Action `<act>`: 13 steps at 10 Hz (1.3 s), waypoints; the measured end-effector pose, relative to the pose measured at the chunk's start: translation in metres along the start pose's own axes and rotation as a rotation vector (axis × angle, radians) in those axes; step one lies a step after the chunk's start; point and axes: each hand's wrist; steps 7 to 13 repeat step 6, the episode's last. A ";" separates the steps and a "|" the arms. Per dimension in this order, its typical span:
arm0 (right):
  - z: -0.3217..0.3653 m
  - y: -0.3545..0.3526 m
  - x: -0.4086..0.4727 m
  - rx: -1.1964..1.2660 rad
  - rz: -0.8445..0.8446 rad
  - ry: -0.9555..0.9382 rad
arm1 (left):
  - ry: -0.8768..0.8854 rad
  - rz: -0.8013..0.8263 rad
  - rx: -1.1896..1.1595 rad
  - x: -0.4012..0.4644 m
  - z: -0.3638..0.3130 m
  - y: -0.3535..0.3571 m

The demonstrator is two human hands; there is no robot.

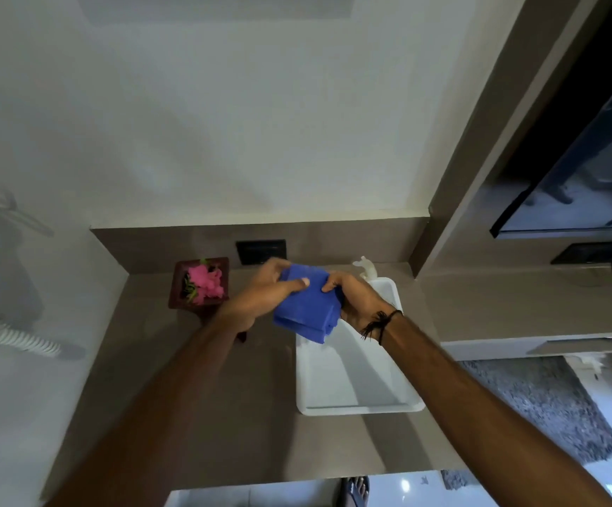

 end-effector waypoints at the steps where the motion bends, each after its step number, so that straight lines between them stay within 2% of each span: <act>1: -0.029 -0.043 0.004 -0.223 -0.218 0.011 | -0.059 -0.015 0.039 0.002 0.042 0.045; 2: -0.063 -0.076 0.007 -0.492 -0.419 0.082 | -0.150 0.037 0.181 0.000 0.069 0.088; 3: -0.084 -0.086 0.006 -0.674 -0.506 0.081 | -0.196 0.018 0.327 -0.003 0.082 0.118; 4: -0.097 -0.095 0.007 -0.748 -0.512 0.060 | -0.215 -0.003 0.420 -0.001 0.091 0.133; 5: -0.093 -0.104 0.003 -0.846 -0.549 0.029 | -0.234 0.053 0.509 0.003 0.088 0.133; 6: -0.076 -0.115 -0.002 -0.843 -0.653 -0.102 | -0.137 0.039 0.575 0.010 0.075 0.125; 13: -0.076 -0.115 -0.002 -0.843 -0.653 -0.102 | -0.137 0.039 0.575 0.010 0.075 0.125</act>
Point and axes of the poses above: each hand's wrist, its own x-axis towards the middle knuckle, its own y-axis out of the palm, z = x × y, and after that the axes turned 2 degrees about -z, right-handed
